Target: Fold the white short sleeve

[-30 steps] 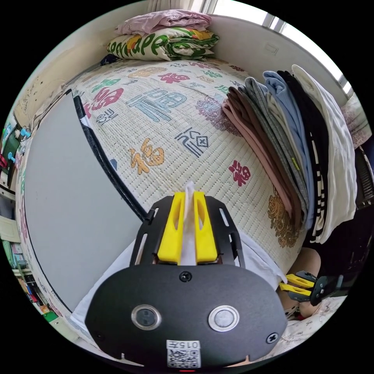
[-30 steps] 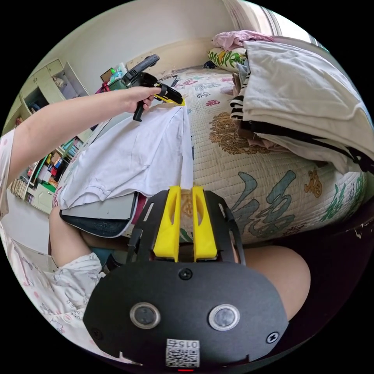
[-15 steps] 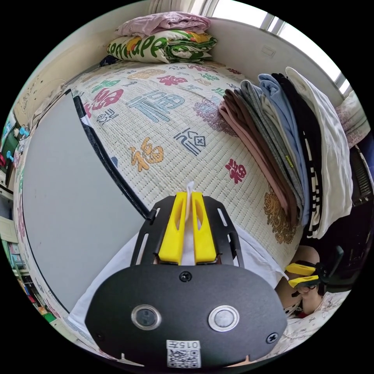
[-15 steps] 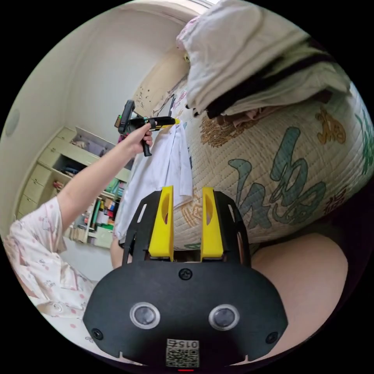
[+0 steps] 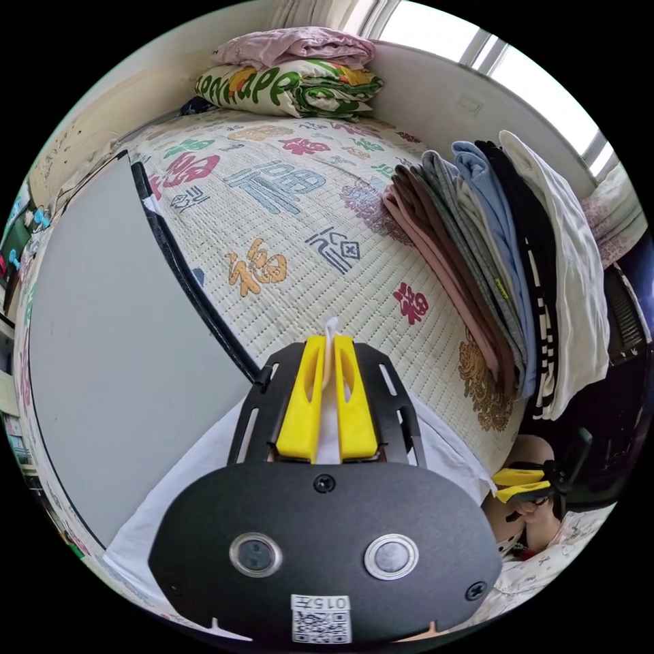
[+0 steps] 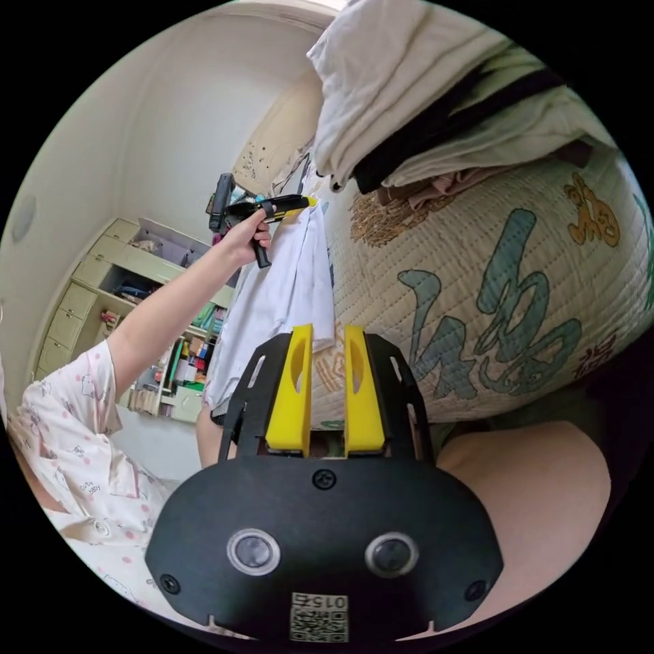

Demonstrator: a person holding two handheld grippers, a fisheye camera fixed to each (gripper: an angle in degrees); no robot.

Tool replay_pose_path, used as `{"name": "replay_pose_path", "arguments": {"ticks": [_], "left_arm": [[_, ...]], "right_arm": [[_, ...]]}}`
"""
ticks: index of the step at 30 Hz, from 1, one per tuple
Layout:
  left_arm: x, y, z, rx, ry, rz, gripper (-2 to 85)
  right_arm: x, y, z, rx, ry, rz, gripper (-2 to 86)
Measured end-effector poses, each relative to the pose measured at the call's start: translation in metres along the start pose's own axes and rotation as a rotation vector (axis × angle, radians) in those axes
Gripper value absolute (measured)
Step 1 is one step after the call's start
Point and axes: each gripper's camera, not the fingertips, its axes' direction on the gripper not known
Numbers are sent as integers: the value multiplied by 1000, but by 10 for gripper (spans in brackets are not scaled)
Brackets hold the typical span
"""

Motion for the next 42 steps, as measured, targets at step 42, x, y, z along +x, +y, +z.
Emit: {"name": "replay_pose_path", "arguments": {"ticks": [42], "left_arm": [[-201, 486, -23, 485, 381, -17, -1]], "right_arm": [[127, 189, 93, 119, -40, -791, -3]]}}
